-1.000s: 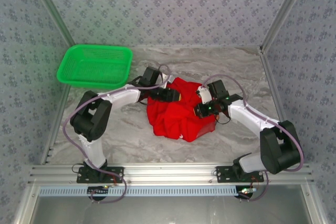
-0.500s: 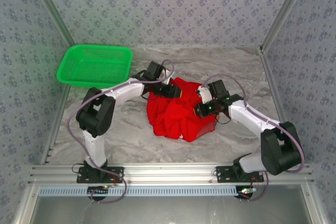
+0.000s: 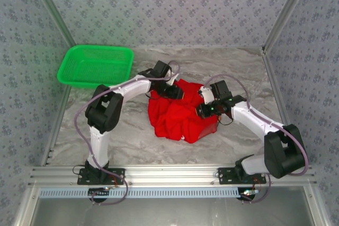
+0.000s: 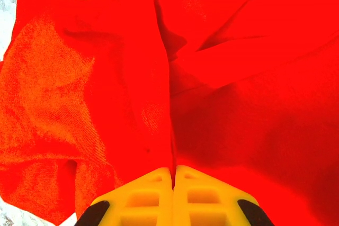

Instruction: Fold the inside-out t-shirt

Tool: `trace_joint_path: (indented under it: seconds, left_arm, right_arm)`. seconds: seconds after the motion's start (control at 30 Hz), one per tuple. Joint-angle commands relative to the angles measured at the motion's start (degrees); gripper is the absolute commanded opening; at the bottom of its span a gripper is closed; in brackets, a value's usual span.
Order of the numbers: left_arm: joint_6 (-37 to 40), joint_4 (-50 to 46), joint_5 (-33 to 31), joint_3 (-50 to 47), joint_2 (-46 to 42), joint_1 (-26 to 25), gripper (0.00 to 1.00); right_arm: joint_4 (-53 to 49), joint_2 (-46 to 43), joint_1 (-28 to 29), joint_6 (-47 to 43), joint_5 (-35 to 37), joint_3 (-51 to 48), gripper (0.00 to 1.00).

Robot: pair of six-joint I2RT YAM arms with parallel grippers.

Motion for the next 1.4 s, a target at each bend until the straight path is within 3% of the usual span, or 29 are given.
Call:
trace_joint_path:
  seconds: [0.0, 0.23, 0.43, 0.63, 0.7, 1.0, 1.37]
  left_arm:
    - [0.72, -1.93, 1.18, 2.50, 1.44, -0.76, 0.31]
    - [2.40, -5.51, -1.06, 5.02, 2.86, -0.79, 0.19]
    - [4.22, -10.50, -6.03, 6.58, 2.87, -0.89, 0.36]
    - [4.31, -11.57, -1.89, 7.27, 3.52, -1.22, 0.38]
    - [4.24, -11.67, 0.54, 7.95, 4.08, -1.39, 0.37]
    - [1.91, -7.17, 6.45, 6.68, -0.32, 0.00, 0.00]
    - [-3.99, 13.19, 7.04, -10.75, -18.55, 3.09, 0.00]
  right_arm:
    - [-0.27, -1.23, 0.03, -0.84, 0.56, -0.68, 0.00]
    - [-0.53, -2.15, -0.16, -0.96, 0.48, -0.97, 0.00]
    - [-0.79, -2.72, -0.29, -0.97, 0.47, -1.02, 0.00]
    - [-0.64, -2.63, -0.37, -0.95, 0.49, -1.15, 0.00]
    - [-0.56, -2.56, -0.40, -0.96, 0.64, -1.03, 0.00]
    - [-1.06, -3.20, -0.54, -0.95, 1.13, -0.67, 0.00]
    - [4.80, -7.77, -0.42, 0.32, 1.00, -1.91, 0.00]
